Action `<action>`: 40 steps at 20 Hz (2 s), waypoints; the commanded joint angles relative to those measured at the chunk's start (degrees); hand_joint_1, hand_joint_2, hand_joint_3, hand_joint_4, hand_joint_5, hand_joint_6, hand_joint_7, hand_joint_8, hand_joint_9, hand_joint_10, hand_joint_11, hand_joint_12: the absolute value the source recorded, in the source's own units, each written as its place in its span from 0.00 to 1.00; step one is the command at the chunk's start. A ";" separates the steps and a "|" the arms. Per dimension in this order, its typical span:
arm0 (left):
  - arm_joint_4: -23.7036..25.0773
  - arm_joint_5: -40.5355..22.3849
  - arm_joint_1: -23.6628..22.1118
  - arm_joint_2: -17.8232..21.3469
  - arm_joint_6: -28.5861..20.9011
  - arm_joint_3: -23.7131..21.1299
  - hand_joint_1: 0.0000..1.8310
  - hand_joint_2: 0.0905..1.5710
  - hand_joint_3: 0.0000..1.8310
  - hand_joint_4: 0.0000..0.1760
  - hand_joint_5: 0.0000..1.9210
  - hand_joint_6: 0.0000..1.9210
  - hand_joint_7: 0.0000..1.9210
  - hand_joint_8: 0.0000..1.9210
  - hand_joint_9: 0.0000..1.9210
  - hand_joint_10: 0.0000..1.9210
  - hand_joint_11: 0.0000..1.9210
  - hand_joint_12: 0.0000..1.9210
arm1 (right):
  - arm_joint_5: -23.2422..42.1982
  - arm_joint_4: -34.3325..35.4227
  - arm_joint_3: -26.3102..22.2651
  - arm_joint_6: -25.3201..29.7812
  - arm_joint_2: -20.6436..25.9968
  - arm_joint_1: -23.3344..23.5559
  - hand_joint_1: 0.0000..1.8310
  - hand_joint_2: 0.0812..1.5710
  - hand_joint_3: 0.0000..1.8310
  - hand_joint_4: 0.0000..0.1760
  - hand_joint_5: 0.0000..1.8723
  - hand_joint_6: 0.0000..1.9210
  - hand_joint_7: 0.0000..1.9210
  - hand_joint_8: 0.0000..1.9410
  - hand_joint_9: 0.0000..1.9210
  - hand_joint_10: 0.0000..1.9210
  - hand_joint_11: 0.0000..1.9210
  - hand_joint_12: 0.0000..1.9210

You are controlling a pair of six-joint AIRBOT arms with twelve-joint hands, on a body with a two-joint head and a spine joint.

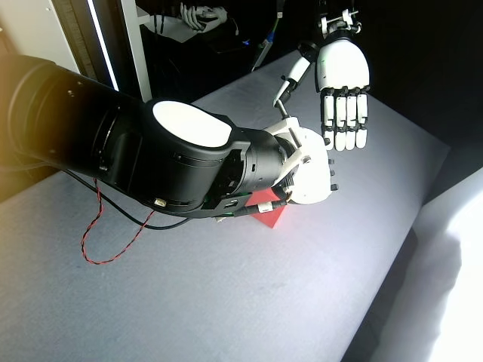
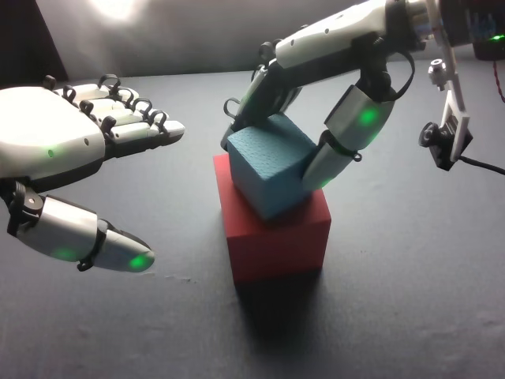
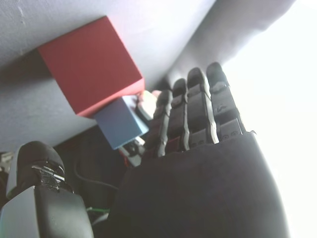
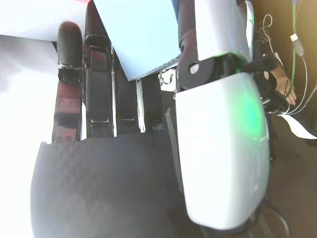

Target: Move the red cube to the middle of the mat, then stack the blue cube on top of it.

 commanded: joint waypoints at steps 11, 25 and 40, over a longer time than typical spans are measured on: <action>-1.01 -5.43 -0.45 0.64 -0.20 0.17 0.11 0.60 0.00 0.00 0.01 0.00 0.03 0.00 0.03 0.00 0.00 0.04 | -0.10 3.74 0.18 0.03 0.68 0.63 0.35 0.43 0.00 0.00 0.00 0.00 0.02 0.00 0.04 0.00 0.00 0.22; -1.91 -6.64 0.15 0.32 -0.56 -0.37 0.11 0.59 0.00 0.00 0.02 0.00 0.03 0.00 0.04 0.00 0.00 0.05 | -0.09 7.27 0.06 -1.94 8.87 3.55 0.30 0.35 0.00 0.00 0.00 0.00 0.00 0.00 0.00 0.00 0.00 0.00; -3.72 -7.26 0.82 0.61 -0.62 -0.87 0.41 0.84 0.00 0.04 0.36 0.63 0.49 0.48 0.39 0.61 0.18 0.89 | -3.90 18.06 -16.34 -22.22 30.15 -5.78 0.46 0.63 0.00 0.00 0.50 0.02 0.58 0.04 0.52 0.17 0.22 0.69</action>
